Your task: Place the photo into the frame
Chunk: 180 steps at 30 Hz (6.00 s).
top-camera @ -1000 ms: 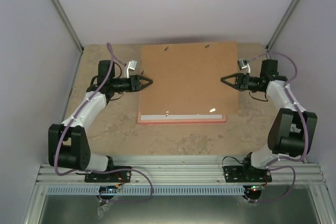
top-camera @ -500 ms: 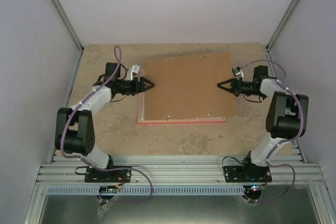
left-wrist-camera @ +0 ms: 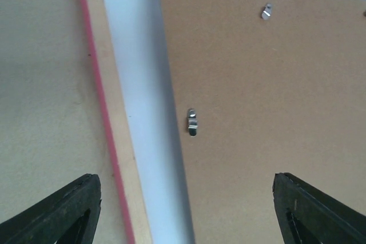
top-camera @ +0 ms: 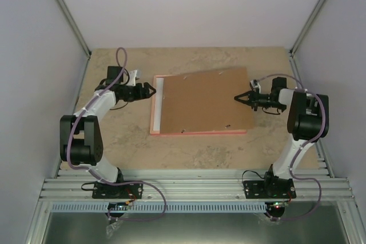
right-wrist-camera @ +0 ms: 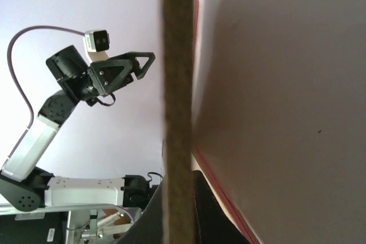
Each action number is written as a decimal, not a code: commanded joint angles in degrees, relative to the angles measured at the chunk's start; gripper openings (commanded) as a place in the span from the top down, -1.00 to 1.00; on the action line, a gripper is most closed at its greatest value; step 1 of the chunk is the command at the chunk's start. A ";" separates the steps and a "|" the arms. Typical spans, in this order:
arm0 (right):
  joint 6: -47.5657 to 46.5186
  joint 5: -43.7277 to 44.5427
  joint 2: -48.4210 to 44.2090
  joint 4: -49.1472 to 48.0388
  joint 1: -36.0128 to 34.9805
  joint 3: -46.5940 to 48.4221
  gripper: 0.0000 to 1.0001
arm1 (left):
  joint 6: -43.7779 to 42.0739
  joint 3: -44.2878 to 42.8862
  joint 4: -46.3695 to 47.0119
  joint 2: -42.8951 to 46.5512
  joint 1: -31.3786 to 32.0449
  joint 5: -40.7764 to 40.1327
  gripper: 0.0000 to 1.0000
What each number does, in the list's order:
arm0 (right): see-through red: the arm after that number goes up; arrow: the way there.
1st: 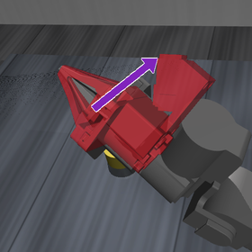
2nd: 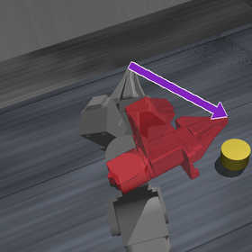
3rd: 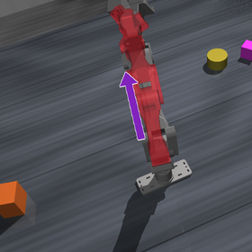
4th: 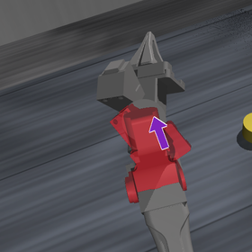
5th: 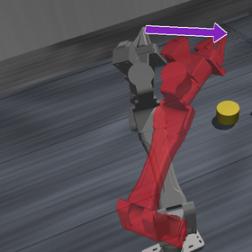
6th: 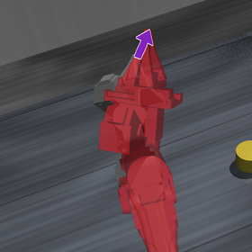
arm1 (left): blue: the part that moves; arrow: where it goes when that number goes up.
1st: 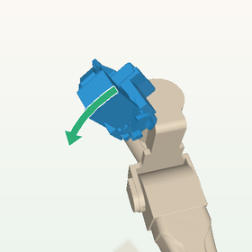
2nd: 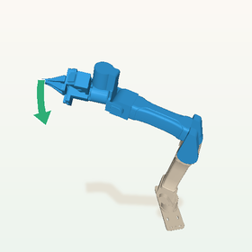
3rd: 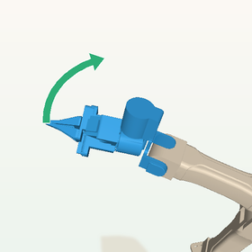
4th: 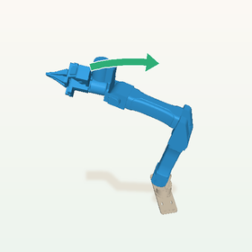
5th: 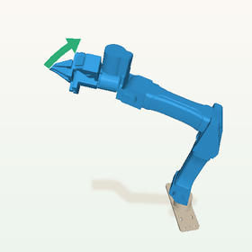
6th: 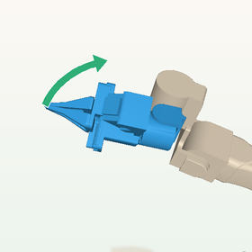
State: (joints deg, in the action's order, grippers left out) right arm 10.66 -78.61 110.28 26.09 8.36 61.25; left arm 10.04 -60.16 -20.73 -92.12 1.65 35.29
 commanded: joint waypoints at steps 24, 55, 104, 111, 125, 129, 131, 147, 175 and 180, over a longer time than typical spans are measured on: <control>5.24 -3.47 14.00 -2.53 -4.43 12.12 0.99 | -3.89 -4.32 -2.28 -11.16 -0.07 -10.47 -0.58; 11.47 8.29 13.47 -10.42 -10.79 9.75 0.87 | 3.42 2.00 3.52 -13.73 2.39 2.29 0.09; -9.73 39.70 2.87 5.45 -11.10 11.30 0.37 | 2.52 2.15 4.81 -10.12 -3.14 -4.39 -0.38; -8.95 40.02 3.75 4.39 -13.93 8.25 0.17 | 3.32 2.26 5.18 -11.42 -3.14 -5.10 -0.38; -13.99 45.77 -0.81 10.25 -11.04 14.60 -0.17 | 3.74 2.29 5.35 -12.16 -3.06 -4.95 -0.39; -13.07 44.75 2.55 11.52 -11.17 15.21 -0.17 | 3.89 2.05 5.39 -12.36 -2.69 -5.04 -0.40; -12.86 44.25 3.52 12.02 -11.26 15.21 -0.17 | 4.01 2.12 5.40 -12.38 -2.34 -5.07 -0.40; -22.15 33.10 8.52 28.68 -13.13 21.30 0.11 | 7.58 4.13 8.16 -12.92 1.56 -4.55 -0.42; -42.75 24.55 -5.91 -0.95 -17.24 25.81 -0.95 | -18.58 -10.43 -7.16 -0.22 0.55 -12.88 -0.98; -48.84 25.06 -2.62 -8.47 -23.41 20.85 -0.95 | -13.28 -9.05 -2.73 -4.66 0.52 -13.37 -0.88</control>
State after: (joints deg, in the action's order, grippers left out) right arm -29.58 -51.18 105.93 20.21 -10.52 84.36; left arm -6.20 -68.55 -23.68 -94.32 2.35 21.65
